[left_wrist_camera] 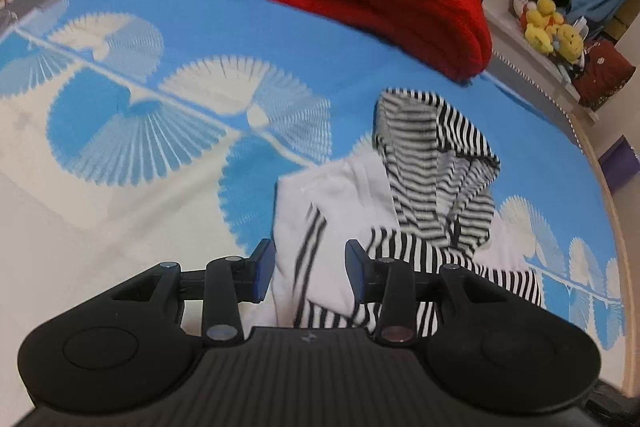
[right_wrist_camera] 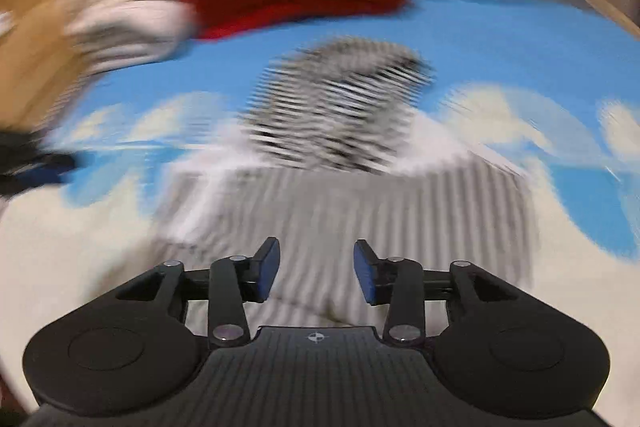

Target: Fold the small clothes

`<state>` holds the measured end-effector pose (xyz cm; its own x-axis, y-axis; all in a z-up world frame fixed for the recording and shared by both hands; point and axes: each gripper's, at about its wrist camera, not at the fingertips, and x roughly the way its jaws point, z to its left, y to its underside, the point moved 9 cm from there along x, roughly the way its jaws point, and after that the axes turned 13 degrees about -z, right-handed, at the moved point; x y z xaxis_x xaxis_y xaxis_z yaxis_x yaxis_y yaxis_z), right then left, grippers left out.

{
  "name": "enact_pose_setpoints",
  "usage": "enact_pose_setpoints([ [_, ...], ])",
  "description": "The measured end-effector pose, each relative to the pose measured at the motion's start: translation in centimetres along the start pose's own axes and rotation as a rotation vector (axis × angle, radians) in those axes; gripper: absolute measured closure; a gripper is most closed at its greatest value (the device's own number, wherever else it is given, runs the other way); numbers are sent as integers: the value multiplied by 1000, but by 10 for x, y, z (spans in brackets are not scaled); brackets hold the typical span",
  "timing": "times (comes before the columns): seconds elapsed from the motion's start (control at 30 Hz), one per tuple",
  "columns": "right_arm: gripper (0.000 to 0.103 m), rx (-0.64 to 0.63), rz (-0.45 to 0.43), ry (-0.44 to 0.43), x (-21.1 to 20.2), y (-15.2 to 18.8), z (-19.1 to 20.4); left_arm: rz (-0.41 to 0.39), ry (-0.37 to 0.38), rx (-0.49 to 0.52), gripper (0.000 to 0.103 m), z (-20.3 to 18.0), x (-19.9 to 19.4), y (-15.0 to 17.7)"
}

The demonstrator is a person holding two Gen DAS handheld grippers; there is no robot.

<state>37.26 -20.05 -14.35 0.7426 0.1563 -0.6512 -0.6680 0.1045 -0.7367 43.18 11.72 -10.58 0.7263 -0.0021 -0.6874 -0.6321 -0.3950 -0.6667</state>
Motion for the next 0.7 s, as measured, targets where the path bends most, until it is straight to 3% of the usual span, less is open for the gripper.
enact_pose_setpoints([
  [0.03, 59, 24, 37, 42, 12, 13, -18, 16, 1, -2, 60, -1, 4, 6],
  [0.07, 59, 66, 125, 142, 27, 34, -43, 33, 2, -2, 62, -3, 8, 12],
  [0.1, 59, 130, 200, 233, 38, 49, -68, 49, 3, -1, 63, -5, 13, 18],
  [0.13, 61, 237, 231, 269, 44, 60, -89, 63, 7, 0, 64, -7, 17, 23],
  [0.2, 62, 401, 199, 239, 39, 53, -104, 89, 19, -2, 65, -14, 25, 31],
  [0.37, 58, 307, 57, 202, 14, 9, -95, 141, 65, -33, 65, -30, 42, 47],
  [0.7, 57, 403, 76, 107, 6, -3, -84, 256, 85, -178, 65, -26, 83, 80],
])
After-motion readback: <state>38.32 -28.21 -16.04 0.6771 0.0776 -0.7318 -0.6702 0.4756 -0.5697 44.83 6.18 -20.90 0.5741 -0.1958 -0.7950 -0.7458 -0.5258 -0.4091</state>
